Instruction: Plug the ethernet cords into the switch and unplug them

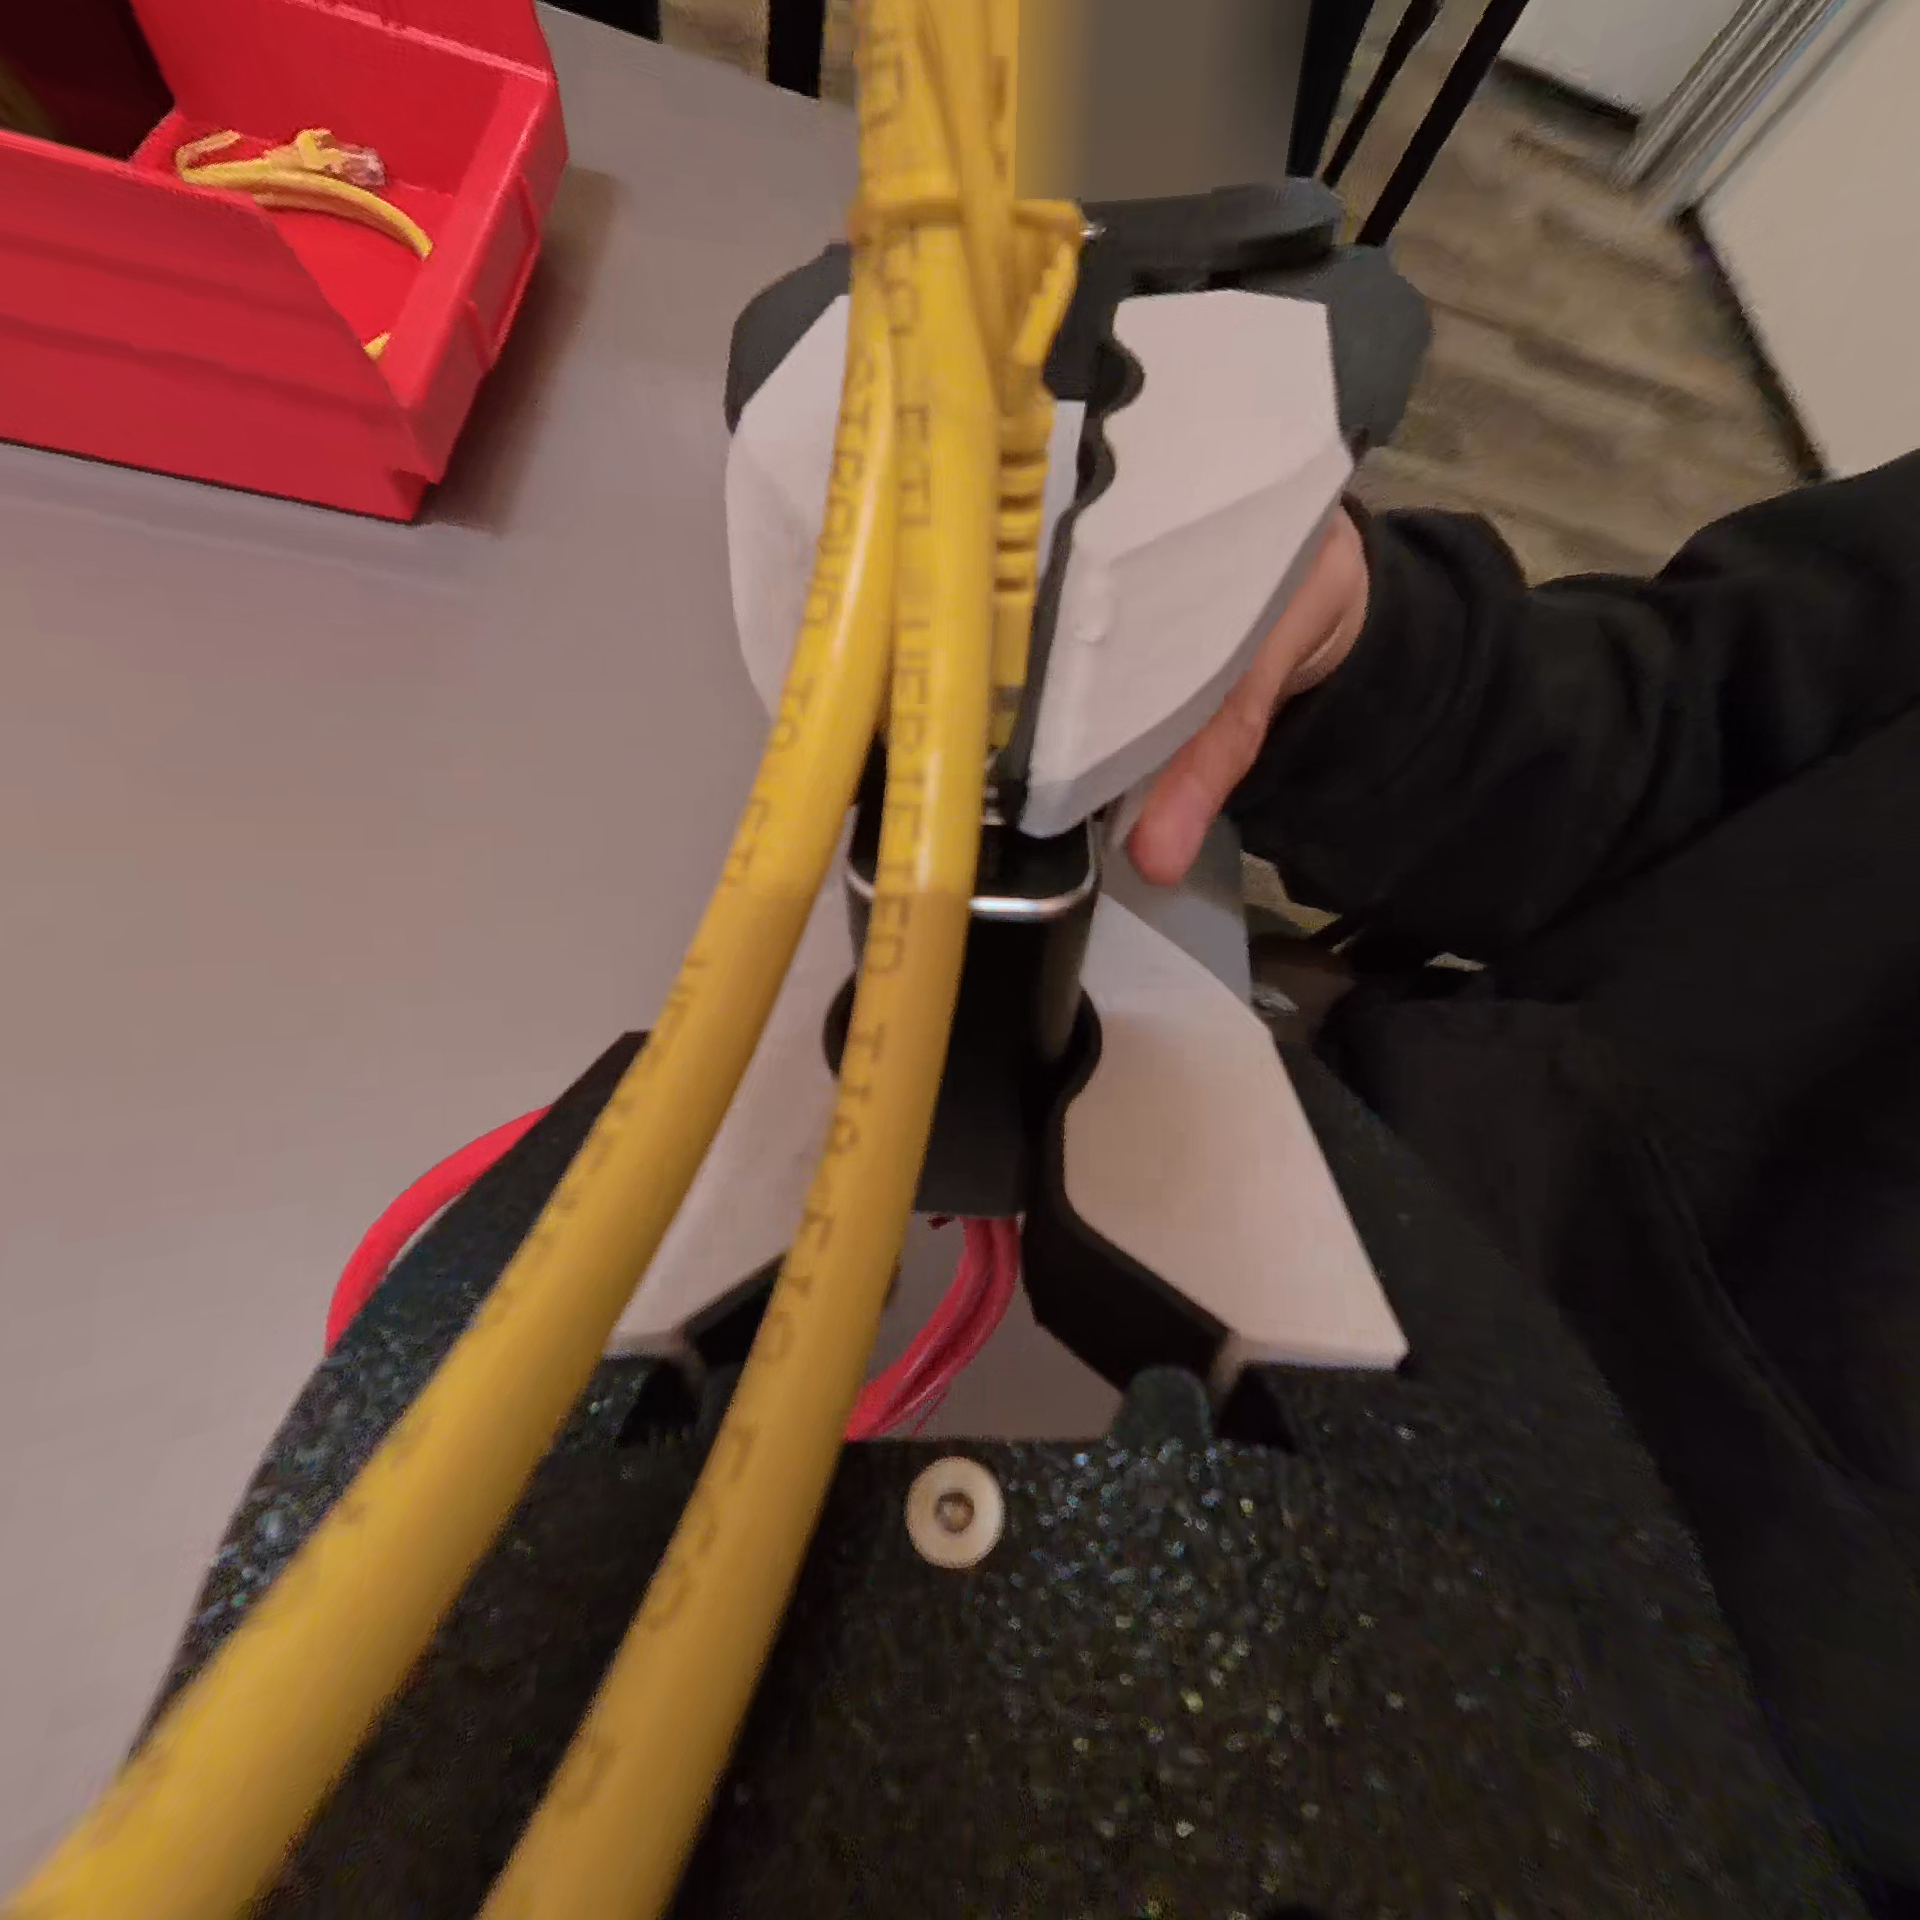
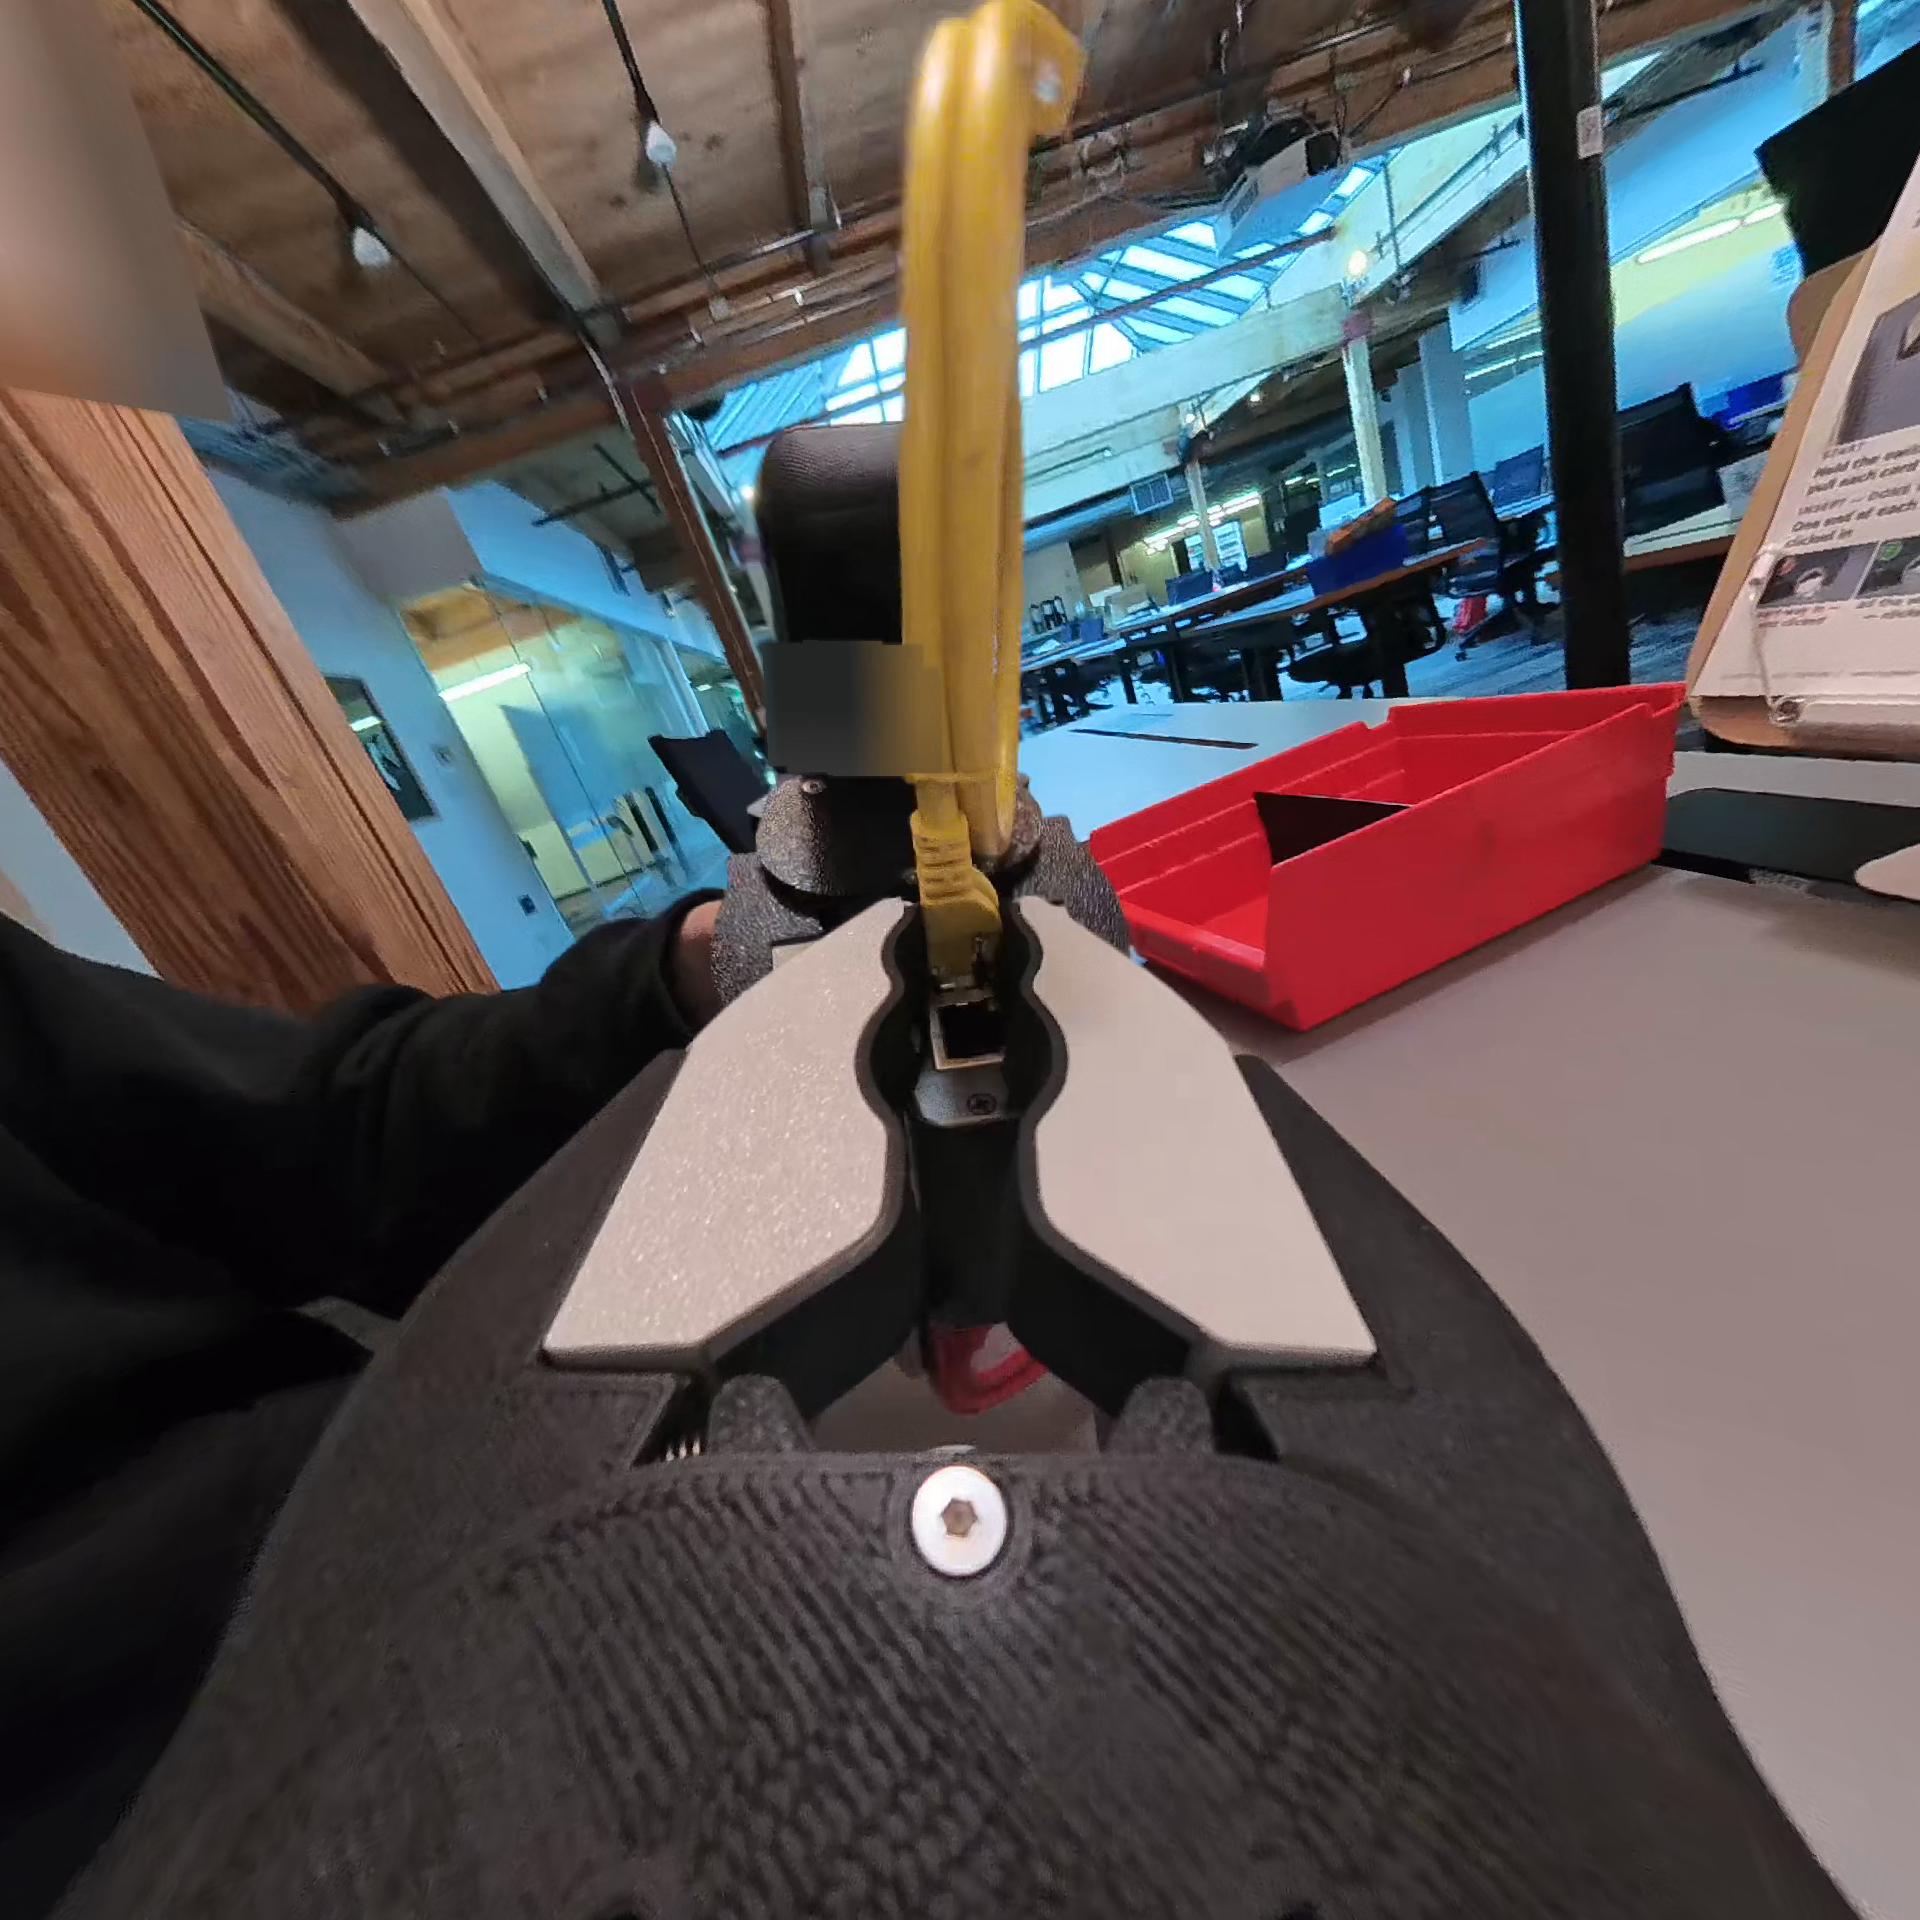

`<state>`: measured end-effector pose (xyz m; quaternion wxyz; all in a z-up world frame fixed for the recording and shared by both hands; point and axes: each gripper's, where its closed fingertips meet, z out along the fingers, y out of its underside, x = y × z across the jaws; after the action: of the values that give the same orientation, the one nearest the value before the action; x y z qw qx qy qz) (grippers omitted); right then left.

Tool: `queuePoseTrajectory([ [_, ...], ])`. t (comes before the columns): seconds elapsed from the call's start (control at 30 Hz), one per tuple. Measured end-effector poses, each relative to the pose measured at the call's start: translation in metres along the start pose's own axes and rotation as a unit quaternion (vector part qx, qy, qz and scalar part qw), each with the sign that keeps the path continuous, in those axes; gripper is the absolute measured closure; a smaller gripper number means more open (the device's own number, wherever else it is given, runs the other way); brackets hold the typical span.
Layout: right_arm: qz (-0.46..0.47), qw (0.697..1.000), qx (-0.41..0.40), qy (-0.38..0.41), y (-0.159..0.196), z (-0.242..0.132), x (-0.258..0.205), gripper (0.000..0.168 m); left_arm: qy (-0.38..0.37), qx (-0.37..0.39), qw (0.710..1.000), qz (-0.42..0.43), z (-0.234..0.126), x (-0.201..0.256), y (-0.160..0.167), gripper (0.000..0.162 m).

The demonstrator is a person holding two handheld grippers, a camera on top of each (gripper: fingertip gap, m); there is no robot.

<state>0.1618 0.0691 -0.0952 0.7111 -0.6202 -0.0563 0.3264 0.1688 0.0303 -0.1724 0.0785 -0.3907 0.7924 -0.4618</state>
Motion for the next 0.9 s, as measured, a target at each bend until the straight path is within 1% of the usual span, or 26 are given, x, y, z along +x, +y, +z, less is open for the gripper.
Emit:
queuePoseTrajectory([
  [0.1, -0.015, 0.999, -0.029, 0.007, 0.007, 0.001, 0.001, 0.155, 0.016, 0.016, 1.0, -0.009, 0.003, 0.002, 0.004, 0.133],
  [0.2, -0.024, 0.999, -0.046, 0.008, 0.012, 0.002, 0.002, 0.154, -0.017, -0.009, 1.0, 0.01, 0.001, -0.006, 0.011, 0.133],
  [0.37, 0.005, 1.0, -0.02, -0.007, 0.009, 0.0, 0.003, 0.154, -0.043, -0.033, 0.998, 0.035, -0.002, -0.01, 0.012, 0.134],
  [0.43, 0.009, 1.0, -0.017, -0.003, 0.009, 0.001, 0.005, 0.154, -0.027, -0.027, 0.999, 0.02, -0.003, -0.009, 0.012, 0.134],
  [0.53, -0.007, 1.0, -0.028, 0.007, 0.011, 0.001, 0.006, 0.155, 0.021, -0.007, 1.0, -0.006, -0.001, -0.004, 0.011, 0.134],
  [0.57, 0.003, 1.0, -0.024, 0.006, 0.009, 0.0, 0.006, 0.155, 0.039, 0.007, 0.999, -0.016, 0.001, -0.001, 0.009, 0.152],
  [0.7, -0.016, 0.999, -0.025, 0.013, 0.008, -0.002, 0.007, 0.154, 0.07, 0.041, 0.996, -0.045, 0.005, 0.005, 0.003, 0.148],
  [0.73, -0.015, 0.999, -0.03, 0.013, 0.009, -0.003, 0.008, 0.155, 0.077, 0.05, 0.994, -0.052, 0.006, 0.006, 0.002, 0.134],
  [0.87, -0.01, 0.999, -0.031, 0.011, 0.011, -0.002, 0.008, 0.155, 0.078, 0.064, 0.993, -0.058, 0.006, 0.006, 0.003, 0.134],
  [0.9, -0.023, 0.999, -0.033, 0.013, 0.011, -0.002, 0.008, 0.154, 0.076, 0.062, 0.994, -0.056, 0.005, 0.006, 0.003, 0.134],
])
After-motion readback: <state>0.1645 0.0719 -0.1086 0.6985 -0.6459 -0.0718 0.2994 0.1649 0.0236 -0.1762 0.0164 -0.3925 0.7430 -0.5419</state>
